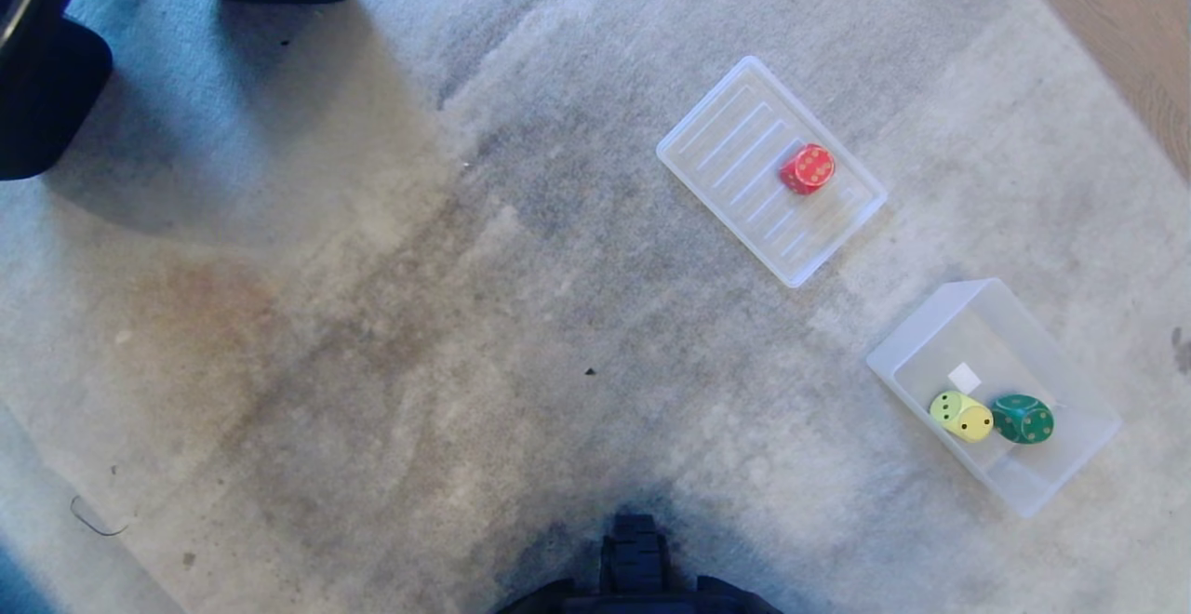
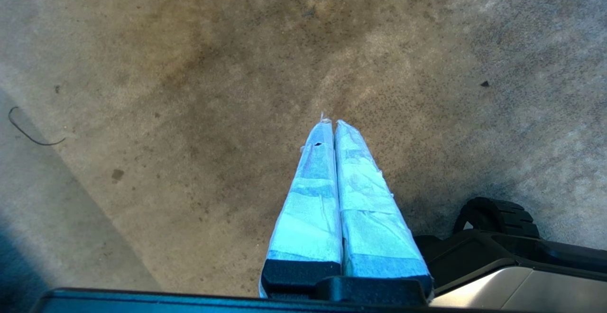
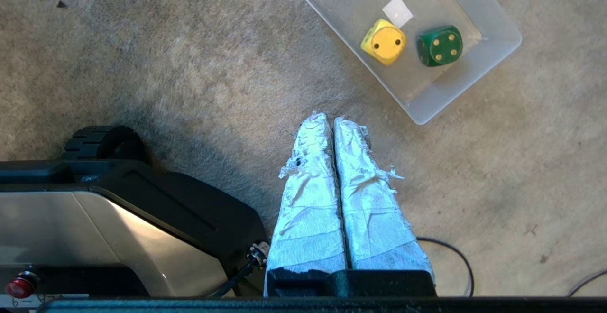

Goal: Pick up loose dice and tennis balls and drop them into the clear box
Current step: Pick up toys out of the box

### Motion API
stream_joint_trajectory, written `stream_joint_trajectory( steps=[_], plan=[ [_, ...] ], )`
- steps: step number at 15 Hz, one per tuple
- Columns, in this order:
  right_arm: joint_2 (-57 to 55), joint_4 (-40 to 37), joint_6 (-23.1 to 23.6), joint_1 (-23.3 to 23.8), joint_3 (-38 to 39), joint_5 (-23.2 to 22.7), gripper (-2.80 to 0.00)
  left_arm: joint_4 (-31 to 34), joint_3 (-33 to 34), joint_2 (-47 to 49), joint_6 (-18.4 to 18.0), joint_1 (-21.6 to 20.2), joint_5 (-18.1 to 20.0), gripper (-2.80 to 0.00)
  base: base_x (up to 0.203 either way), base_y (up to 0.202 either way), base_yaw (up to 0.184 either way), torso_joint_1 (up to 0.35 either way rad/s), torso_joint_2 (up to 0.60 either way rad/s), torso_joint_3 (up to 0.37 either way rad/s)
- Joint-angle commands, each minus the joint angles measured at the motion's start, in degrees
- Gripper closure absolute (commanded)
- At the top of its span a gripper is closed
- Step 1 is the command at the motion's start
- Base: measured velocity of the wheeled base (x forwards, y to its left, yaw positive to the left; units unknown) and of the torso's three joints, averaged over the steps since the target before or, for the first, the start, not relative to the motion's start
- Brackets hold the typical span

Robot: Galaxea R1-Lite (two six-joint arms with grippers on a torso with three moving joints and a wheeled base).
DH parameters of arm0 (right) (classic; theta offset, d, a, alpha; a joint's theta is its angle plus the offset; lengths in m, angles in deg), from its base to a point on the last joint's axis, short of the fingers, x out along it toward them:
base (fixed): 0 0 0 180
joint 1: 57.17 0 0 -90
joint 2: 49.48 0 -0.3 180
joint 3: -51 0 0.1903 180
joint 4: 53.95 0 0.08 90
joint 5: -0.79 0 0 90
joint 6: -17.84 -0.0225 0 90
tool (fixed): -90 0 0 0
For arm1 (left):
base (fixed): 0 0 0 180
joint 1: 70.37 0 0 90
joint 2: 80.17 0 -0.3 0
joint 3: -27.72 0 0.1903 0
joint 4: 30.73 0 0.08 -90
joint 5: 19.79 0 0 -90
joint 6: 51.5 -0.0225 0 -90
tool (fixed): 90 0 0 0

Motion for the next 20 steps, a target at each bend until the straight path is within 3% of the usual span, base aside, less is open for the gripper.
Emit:
stream_joint_trajectory(
  steps=[1,20],
  plan=[
    [0.5,-0.2,0.2,0.0,0.0,-0.3,0.0,0.0,0.0,0.0,0.1,0.0,-0.1,0.0,0.0,0.0,0.0,0.0,0.0,0.0],
    [0.5,-0.2,-0.2,0.0,0.1,-0.1,0.0,0.1,0.0,0.0,0.5,0.0,-0.2,0.0,0.0,0.0,0.0,0.0,0.0,0.0]
  ],
)
